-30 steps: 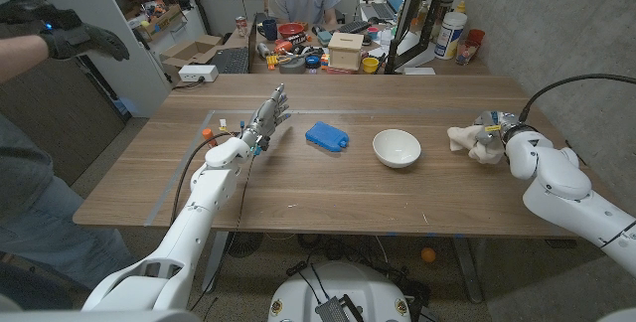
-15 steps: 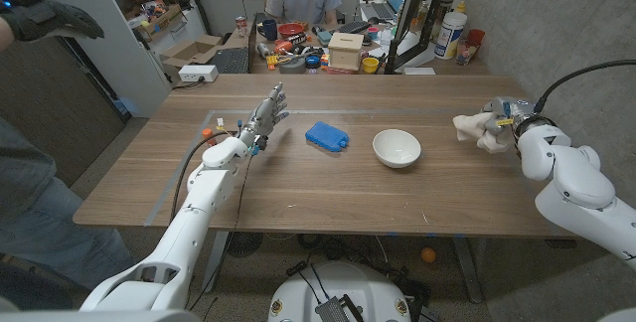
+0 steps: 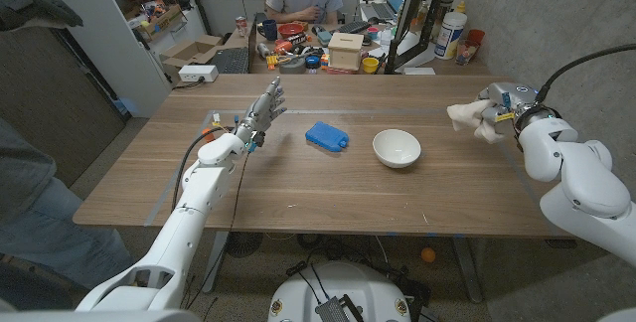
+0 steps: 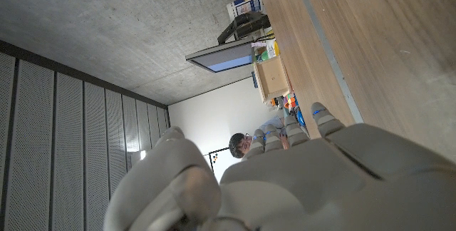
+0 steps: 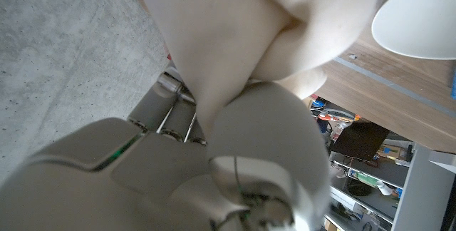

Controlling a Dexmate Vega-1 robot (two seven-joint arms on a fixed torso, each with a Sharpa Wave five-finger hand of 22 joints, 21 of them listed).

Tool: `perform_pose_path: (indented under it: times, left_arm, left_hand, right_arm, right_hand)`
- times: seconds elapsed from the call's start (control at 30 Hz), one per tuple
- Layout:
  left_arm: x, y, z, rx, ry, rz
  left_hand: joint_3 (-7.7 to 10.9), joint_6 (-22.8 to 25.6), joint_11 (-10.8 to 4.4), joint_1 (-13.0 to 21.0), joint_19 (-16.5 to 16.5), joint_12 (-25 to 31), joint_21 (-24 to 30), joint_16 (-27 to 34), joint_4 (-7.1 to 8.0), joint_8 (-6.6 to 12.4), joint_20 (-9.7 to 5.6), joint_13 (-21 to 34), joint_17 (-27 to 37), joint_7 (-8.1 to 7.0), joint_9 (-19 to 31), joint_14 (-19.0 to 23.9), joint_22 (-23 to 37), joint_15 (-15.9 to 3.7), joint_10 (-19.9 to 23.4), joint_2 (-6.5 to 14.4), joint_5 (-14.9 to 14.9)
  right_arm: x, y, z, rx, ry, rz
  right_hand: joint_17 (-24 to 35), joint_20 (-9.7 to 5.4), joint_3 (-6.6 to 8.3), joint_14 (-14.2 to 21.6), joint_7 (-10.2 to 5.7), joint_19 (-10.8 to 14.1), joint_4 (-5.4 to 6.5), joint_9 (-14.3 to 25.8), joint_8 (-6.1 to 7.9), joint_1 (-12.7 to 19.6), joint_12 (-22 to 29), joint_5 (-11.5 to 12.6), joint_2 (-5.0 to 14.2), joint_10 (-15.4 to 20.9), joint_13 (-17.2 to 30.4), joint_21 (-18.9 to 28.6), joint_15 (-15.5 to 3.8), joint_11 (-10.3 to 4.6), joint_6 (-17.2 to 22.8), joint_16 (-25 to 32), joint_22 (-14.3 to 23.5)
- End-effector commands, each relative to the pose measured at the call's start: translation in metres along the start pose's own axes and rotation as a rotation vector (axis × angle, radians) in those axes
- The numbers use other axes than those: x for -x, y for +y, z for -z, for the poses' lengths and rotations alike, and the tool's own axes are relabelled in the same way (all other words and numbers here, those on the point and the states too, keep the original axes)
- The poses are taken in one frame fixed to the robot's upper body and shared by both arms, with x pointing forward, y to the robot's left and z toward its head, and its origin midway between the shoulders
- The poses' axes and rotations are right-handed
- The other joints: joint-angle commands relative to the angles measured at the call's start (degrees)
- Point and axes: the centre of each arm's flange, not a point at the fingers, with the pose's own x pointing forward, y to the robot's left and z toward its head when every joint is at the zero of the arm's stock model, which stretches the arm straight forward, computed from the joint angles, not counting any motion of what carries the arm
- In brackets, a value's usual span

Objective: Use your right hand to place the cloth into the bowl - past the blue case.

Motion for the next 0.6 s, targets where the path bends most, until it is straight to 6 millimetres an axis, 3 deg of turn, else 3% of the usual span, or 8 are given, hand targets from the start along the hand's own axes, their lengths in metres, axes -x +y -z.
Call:
perform_pose_path:
  times: [0.03,0.6]
  left_arm:
    - [0.005,0.005,-0.01,-0.01,-0.018,-0.003]
    - [0.007,0.01,-0.013,-0.005,-0.033,-0.004]
  left_hand:
    - [-0.29,0.3,0.12,0.1,0.2,0.1,0.0,0.0,0.17,0.15,0.22,0.3,0.1,0.21,0.2,-0.1,0.1,0.01,-0.2,0.4,-0.1]
    - [-0.44,0.4,0.18,0.2,0.2,0.1,-0.2,0.0,0.15,0.11,0.23,0.3,0.1,0.18,0.2,-0.1,0.1,0.04,-0.1,0.5,-0.2]
  right_arm:
    - [0.015,-0.014,-0.047,0.024,-0.114,0.039]
    - [0.022,-0.011,-0.09,0.059,-0.227,0.026]
  right_hand:
    - [0.2,-4.28,-0.19,0.2,1.03,-0.4,0.09,0.5,0.25,0.7,0.1,-0.1,0.15,2.6,0.3,0.5,-6.15,-2.29,1.0,0.2,0.2]
    - [0.7,-4.28,-0.43,0.5,1.12,-1.1,0.24,0.7,0.45,0.9,-0.1,-0.2,0.07,3.0,0.6,1.4,-6.2,-2.3,1.4,-0.1,0.4]
